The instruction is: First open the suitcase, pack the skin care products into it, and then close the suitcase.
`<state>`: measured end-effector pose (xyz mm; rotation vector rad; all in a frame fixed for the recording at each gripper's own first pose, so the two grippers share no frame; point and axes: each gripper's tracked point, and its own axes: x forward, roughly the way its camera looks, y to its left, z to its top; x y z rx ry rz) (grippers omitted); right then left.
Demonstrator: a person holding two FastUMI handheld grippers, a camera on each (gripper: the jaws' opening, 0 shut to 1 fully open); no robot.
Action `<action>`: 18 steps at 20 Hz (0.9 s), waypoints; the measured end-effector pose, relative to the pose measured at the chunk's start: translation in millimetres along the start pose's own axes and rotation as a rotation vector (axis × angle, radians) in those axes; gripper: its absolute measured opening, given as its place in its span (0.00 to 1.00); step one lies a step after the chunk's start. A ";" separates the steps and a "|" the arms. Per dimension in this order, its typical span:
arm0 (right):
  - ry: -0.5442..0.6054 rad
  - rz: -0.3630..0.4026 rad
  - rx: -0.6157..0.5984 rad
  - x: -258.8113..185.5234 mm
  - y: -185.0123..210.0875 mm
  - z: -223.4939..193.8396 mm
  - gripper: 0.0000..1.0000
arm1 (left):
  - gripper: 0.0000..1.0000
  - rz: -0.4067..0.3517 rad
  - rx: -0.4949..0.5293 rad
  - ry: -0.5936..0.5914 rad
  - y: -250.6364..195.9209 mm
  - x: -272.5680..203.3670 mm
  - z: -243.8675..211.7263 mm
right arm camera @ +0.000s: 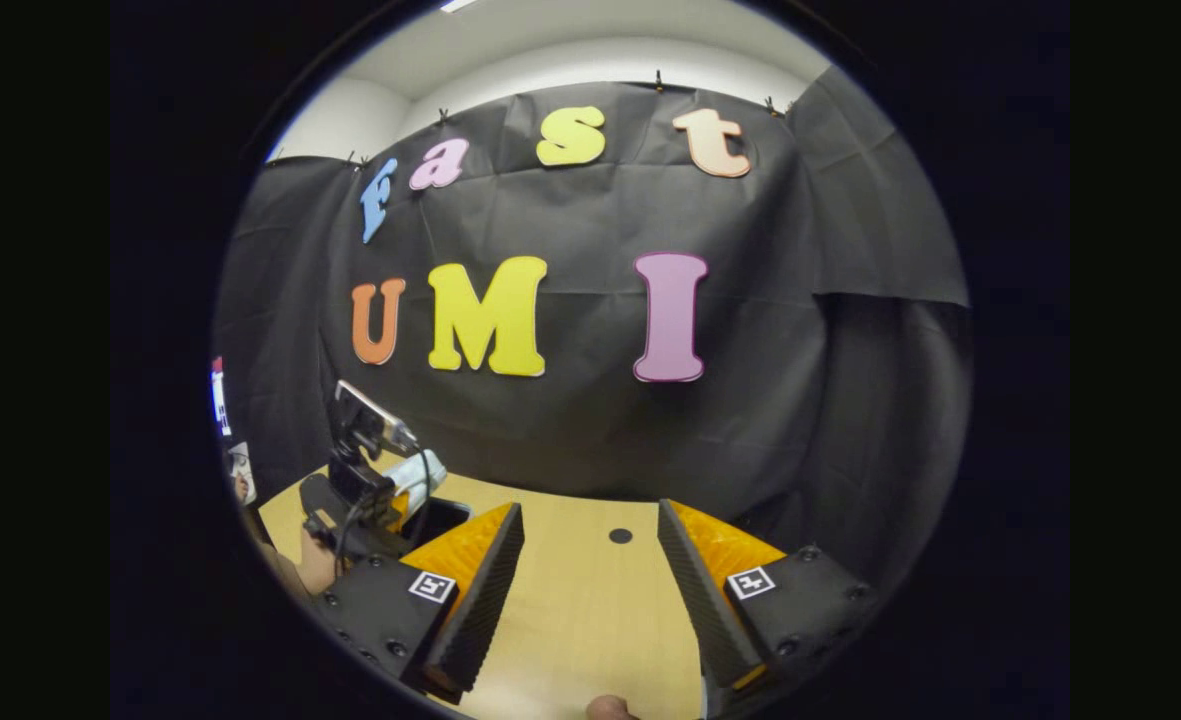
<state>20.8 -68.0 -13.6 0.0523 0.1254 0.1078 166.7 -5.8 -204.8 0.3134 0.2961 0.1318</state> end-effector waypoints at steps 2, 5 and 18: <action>0.030 -0.010 -0.007 2.1 -7.1 -15.3 0.80 | 0.03 -0.012 0.080 0.031 -27.2 12.2 -19.4; 0.068 -0.029 -0.013 3.0 -15.2 -29.5 0.80 | 0.04 -0.025 0.099 0.095 -54.6 24.1 -53.2; 0.030 -0.093 -0.039 0.9 -13.6 -2.5 0.79 | 0.82 -0.082 0.101 0.057 -68.0 16.3 -22.5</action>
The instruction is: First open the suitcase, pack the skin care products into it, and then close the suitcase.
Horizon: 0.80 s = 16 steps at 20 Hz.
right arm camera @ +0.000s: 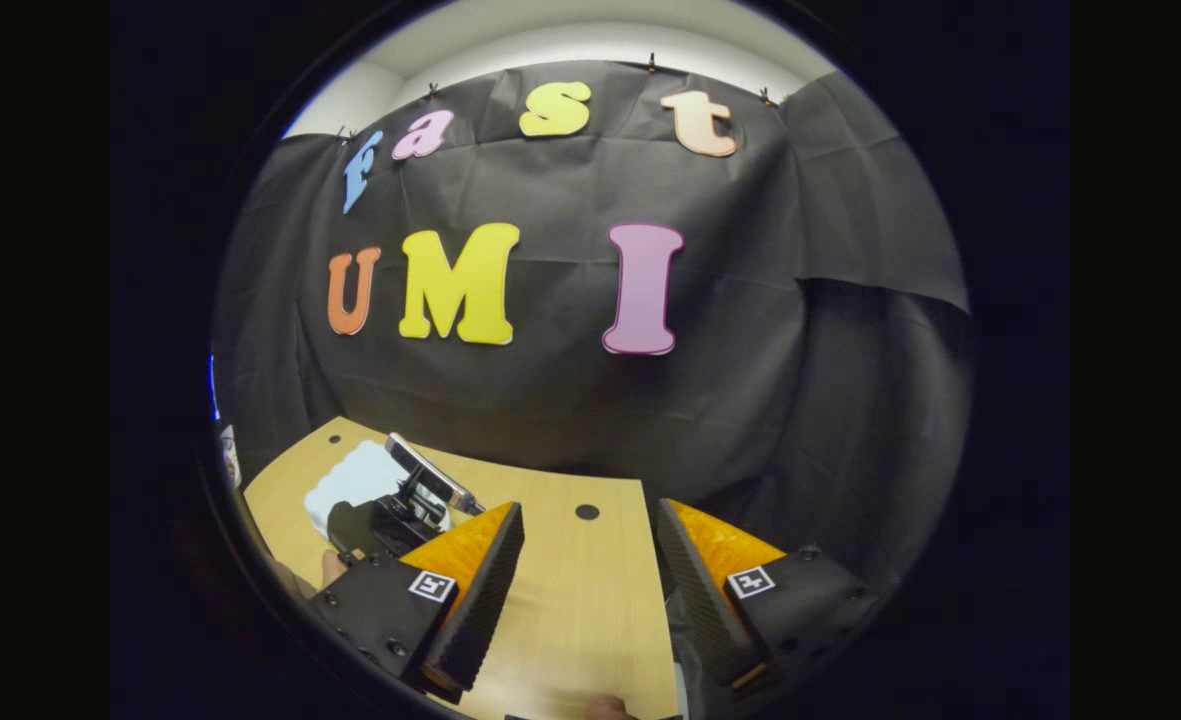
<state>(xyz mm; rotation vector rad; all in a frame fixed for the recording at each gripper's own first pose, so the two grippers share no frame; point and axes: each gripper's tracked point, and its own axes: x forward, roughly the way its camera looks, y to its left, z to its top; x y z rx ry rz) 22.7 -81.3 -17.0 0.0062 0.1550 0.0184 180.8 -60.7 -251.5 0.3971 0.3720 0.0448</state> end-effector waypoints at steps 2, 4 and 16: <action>-0.042 -0.004 -0.005 -1.4 9.3 15.2 0.80 | 0.90 0.000 -0.111 -0.055 21.2 -26.3 30.7; -0.078 0.000 -0.002 -0.6 25.3 28.1 0.80 | 0.95 0.000 -0.226 -0.113 53.2 -64.4 63.5; -0.062 0.134 0.066 8.0 206.9 20.6 0.80 | 0.96 0.184 -0.291 -0.281 260.3 -210.6 83.6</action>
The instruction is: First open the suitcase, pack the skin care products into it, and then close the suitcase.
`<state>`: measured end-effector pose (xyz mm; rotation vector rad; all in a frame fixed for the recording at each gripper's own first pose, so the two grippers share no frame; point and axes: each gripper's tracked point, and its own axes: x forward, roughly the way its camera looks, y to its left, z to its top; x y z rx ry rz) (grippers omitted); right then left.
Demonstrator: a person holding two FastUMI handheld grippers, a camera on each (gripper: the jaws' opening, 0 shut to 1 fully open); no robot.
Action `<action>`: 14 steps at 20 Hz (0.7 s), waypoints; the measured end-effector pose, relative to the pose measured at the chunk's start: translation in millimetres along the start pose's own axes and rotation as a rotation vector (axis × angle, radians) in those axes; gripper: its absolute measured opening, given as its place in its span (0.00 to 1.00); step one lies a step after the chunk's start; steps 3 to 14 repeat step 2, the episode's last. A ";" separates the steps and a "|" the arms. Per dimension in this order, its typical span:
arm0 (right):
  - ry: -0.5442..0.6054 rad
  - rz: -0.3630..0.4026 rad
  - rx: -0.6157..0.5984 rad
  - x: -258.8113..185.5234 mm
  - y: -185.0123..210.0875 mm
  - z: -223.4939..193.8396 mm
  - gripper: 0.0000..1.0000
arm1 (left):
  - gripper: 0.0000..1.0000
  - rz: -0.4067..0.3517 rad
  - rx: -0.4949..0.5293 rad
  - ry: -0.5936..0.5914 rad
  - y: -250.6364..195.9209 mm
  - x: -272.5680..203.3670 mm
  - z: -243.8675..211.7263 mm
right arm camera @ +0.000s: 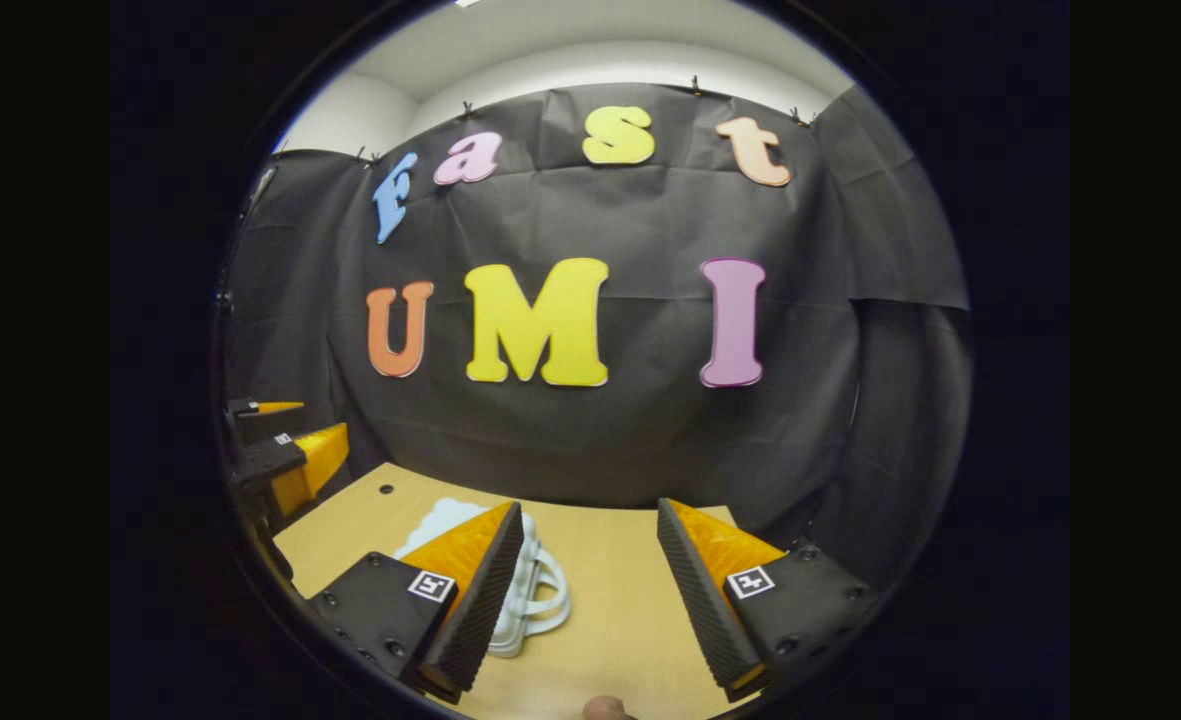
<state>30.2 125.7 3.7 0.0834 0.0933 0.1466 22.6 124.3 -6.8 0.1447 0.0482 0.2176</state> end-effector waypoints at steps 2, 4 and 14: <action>-0.001 0.025 -0.009 0.5 27.4 -1.9 0.80 | 0.97 0.019 -0.007 0.001 26.1 -8.0 -5.4; -0.001 0.025 -0.009 0.5 27.4 -1.9 0.80 | 0.97 0.019 -0.007 0.001 26.1 -8.0 -5.4; -0.001 0.025 -0.009 0.5 27.4 -1.9 0.80 | 0.97 0.019 -0.007 0.001 26.1 -8.0 -5.4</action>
